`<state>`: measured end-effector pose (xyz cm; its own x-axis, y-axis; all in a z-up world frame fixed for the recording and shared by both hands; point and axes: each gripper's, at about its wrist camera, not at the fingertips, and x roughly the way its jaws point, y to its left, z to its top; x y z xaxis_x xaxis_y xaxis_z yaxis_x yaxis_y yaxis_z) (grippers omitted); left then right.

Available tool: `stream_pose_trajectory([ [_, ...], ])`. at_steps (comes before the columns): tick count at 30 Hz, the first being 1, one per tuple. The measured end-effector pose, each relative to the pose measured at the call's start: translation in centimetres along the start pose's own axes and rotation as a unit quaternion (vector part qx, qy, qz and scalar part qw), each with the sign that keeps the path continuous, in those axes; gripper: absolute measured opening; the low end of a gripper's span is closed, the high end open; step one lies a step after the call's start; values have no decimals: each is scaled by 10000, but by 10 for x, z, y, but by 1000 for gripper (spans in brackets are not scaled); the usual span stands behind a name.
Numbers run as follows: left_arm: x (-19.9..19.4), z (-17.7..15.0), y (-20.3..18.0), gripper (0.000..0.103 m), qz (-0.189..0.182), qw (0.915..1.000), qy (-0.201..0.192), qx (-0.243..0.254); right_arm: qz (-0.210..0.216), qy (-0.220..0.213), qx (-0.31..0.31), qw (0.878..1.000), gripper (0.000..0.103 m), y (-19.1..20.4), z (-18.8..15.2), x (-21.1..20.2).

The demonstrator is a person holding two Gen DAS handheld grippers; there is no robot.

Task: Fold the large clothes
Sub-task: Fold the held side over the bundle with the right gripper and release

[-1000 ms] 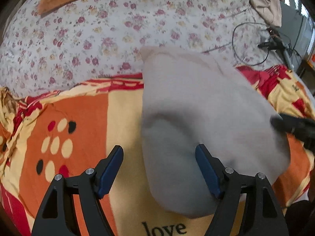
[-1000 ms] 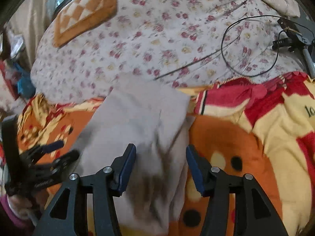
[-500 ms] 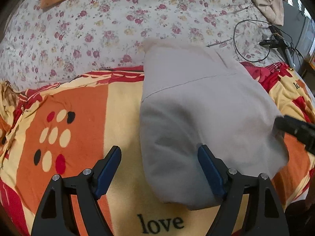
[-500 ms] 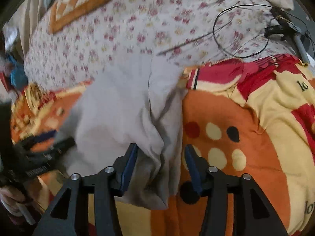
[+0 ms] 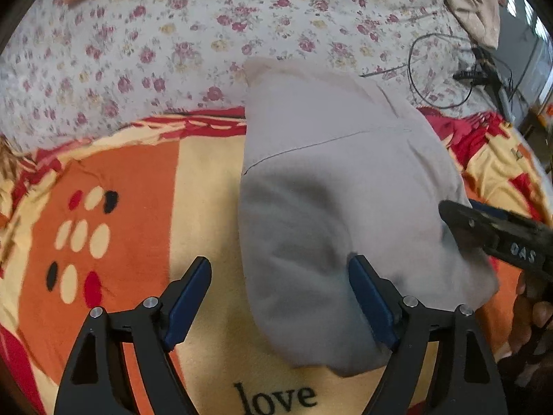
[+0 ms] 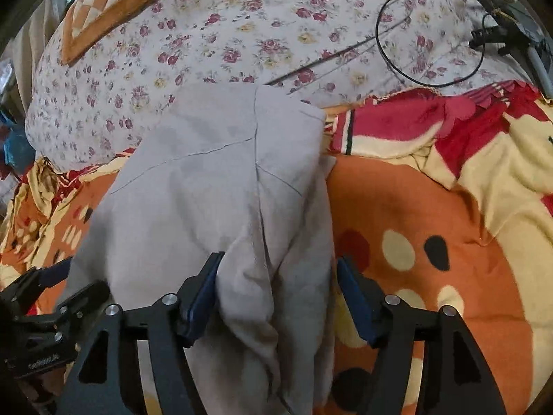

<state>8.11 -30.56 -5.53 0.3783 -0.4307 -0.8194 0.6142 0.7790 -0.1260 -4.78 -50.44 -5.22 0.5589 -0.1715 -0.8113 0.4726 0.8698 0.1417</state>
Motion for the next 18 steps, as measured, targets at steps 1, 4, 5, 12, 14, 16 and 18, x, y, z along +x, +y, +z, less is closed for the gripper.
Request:
stream_pose_trajectory([
  [1, 1, 4, 5, 83, -167, 9998, 52, -99, 55, -47, -28, 10000, 67, -2, 0, -5],
  [4, 4, 19, 22, 86, -454, 9983, 95, -364, 463, -278, 157, 9984, 71, -13, 5, -16],
  [5, 6, 24, 28, 87, -523, 9975, 88, -460, 607, -339, 252, 9973, 75, -17, 6, -18],
  [12, 60, 55, 55, 96, -1302, 9858, 670, -822, 1330, -123, 686, 9887, 83, -39, 27, 20],
  [14, 79, 58, 60, 99, -1422, 9824, 819, -892, 1629, -23, 696, 9842, 83, -38, 33, 33],
  [16, 90, 60, 65, 101, -1539, 9793, 841, -1014, 1807, 121, 714, 9809, 86, -35, 38, 49],
  [18, 95, 63, 63, 97, -1541, 9806, 775, -933, 2006, 273, 849, 9756, 86, -34, 41, 62],
])
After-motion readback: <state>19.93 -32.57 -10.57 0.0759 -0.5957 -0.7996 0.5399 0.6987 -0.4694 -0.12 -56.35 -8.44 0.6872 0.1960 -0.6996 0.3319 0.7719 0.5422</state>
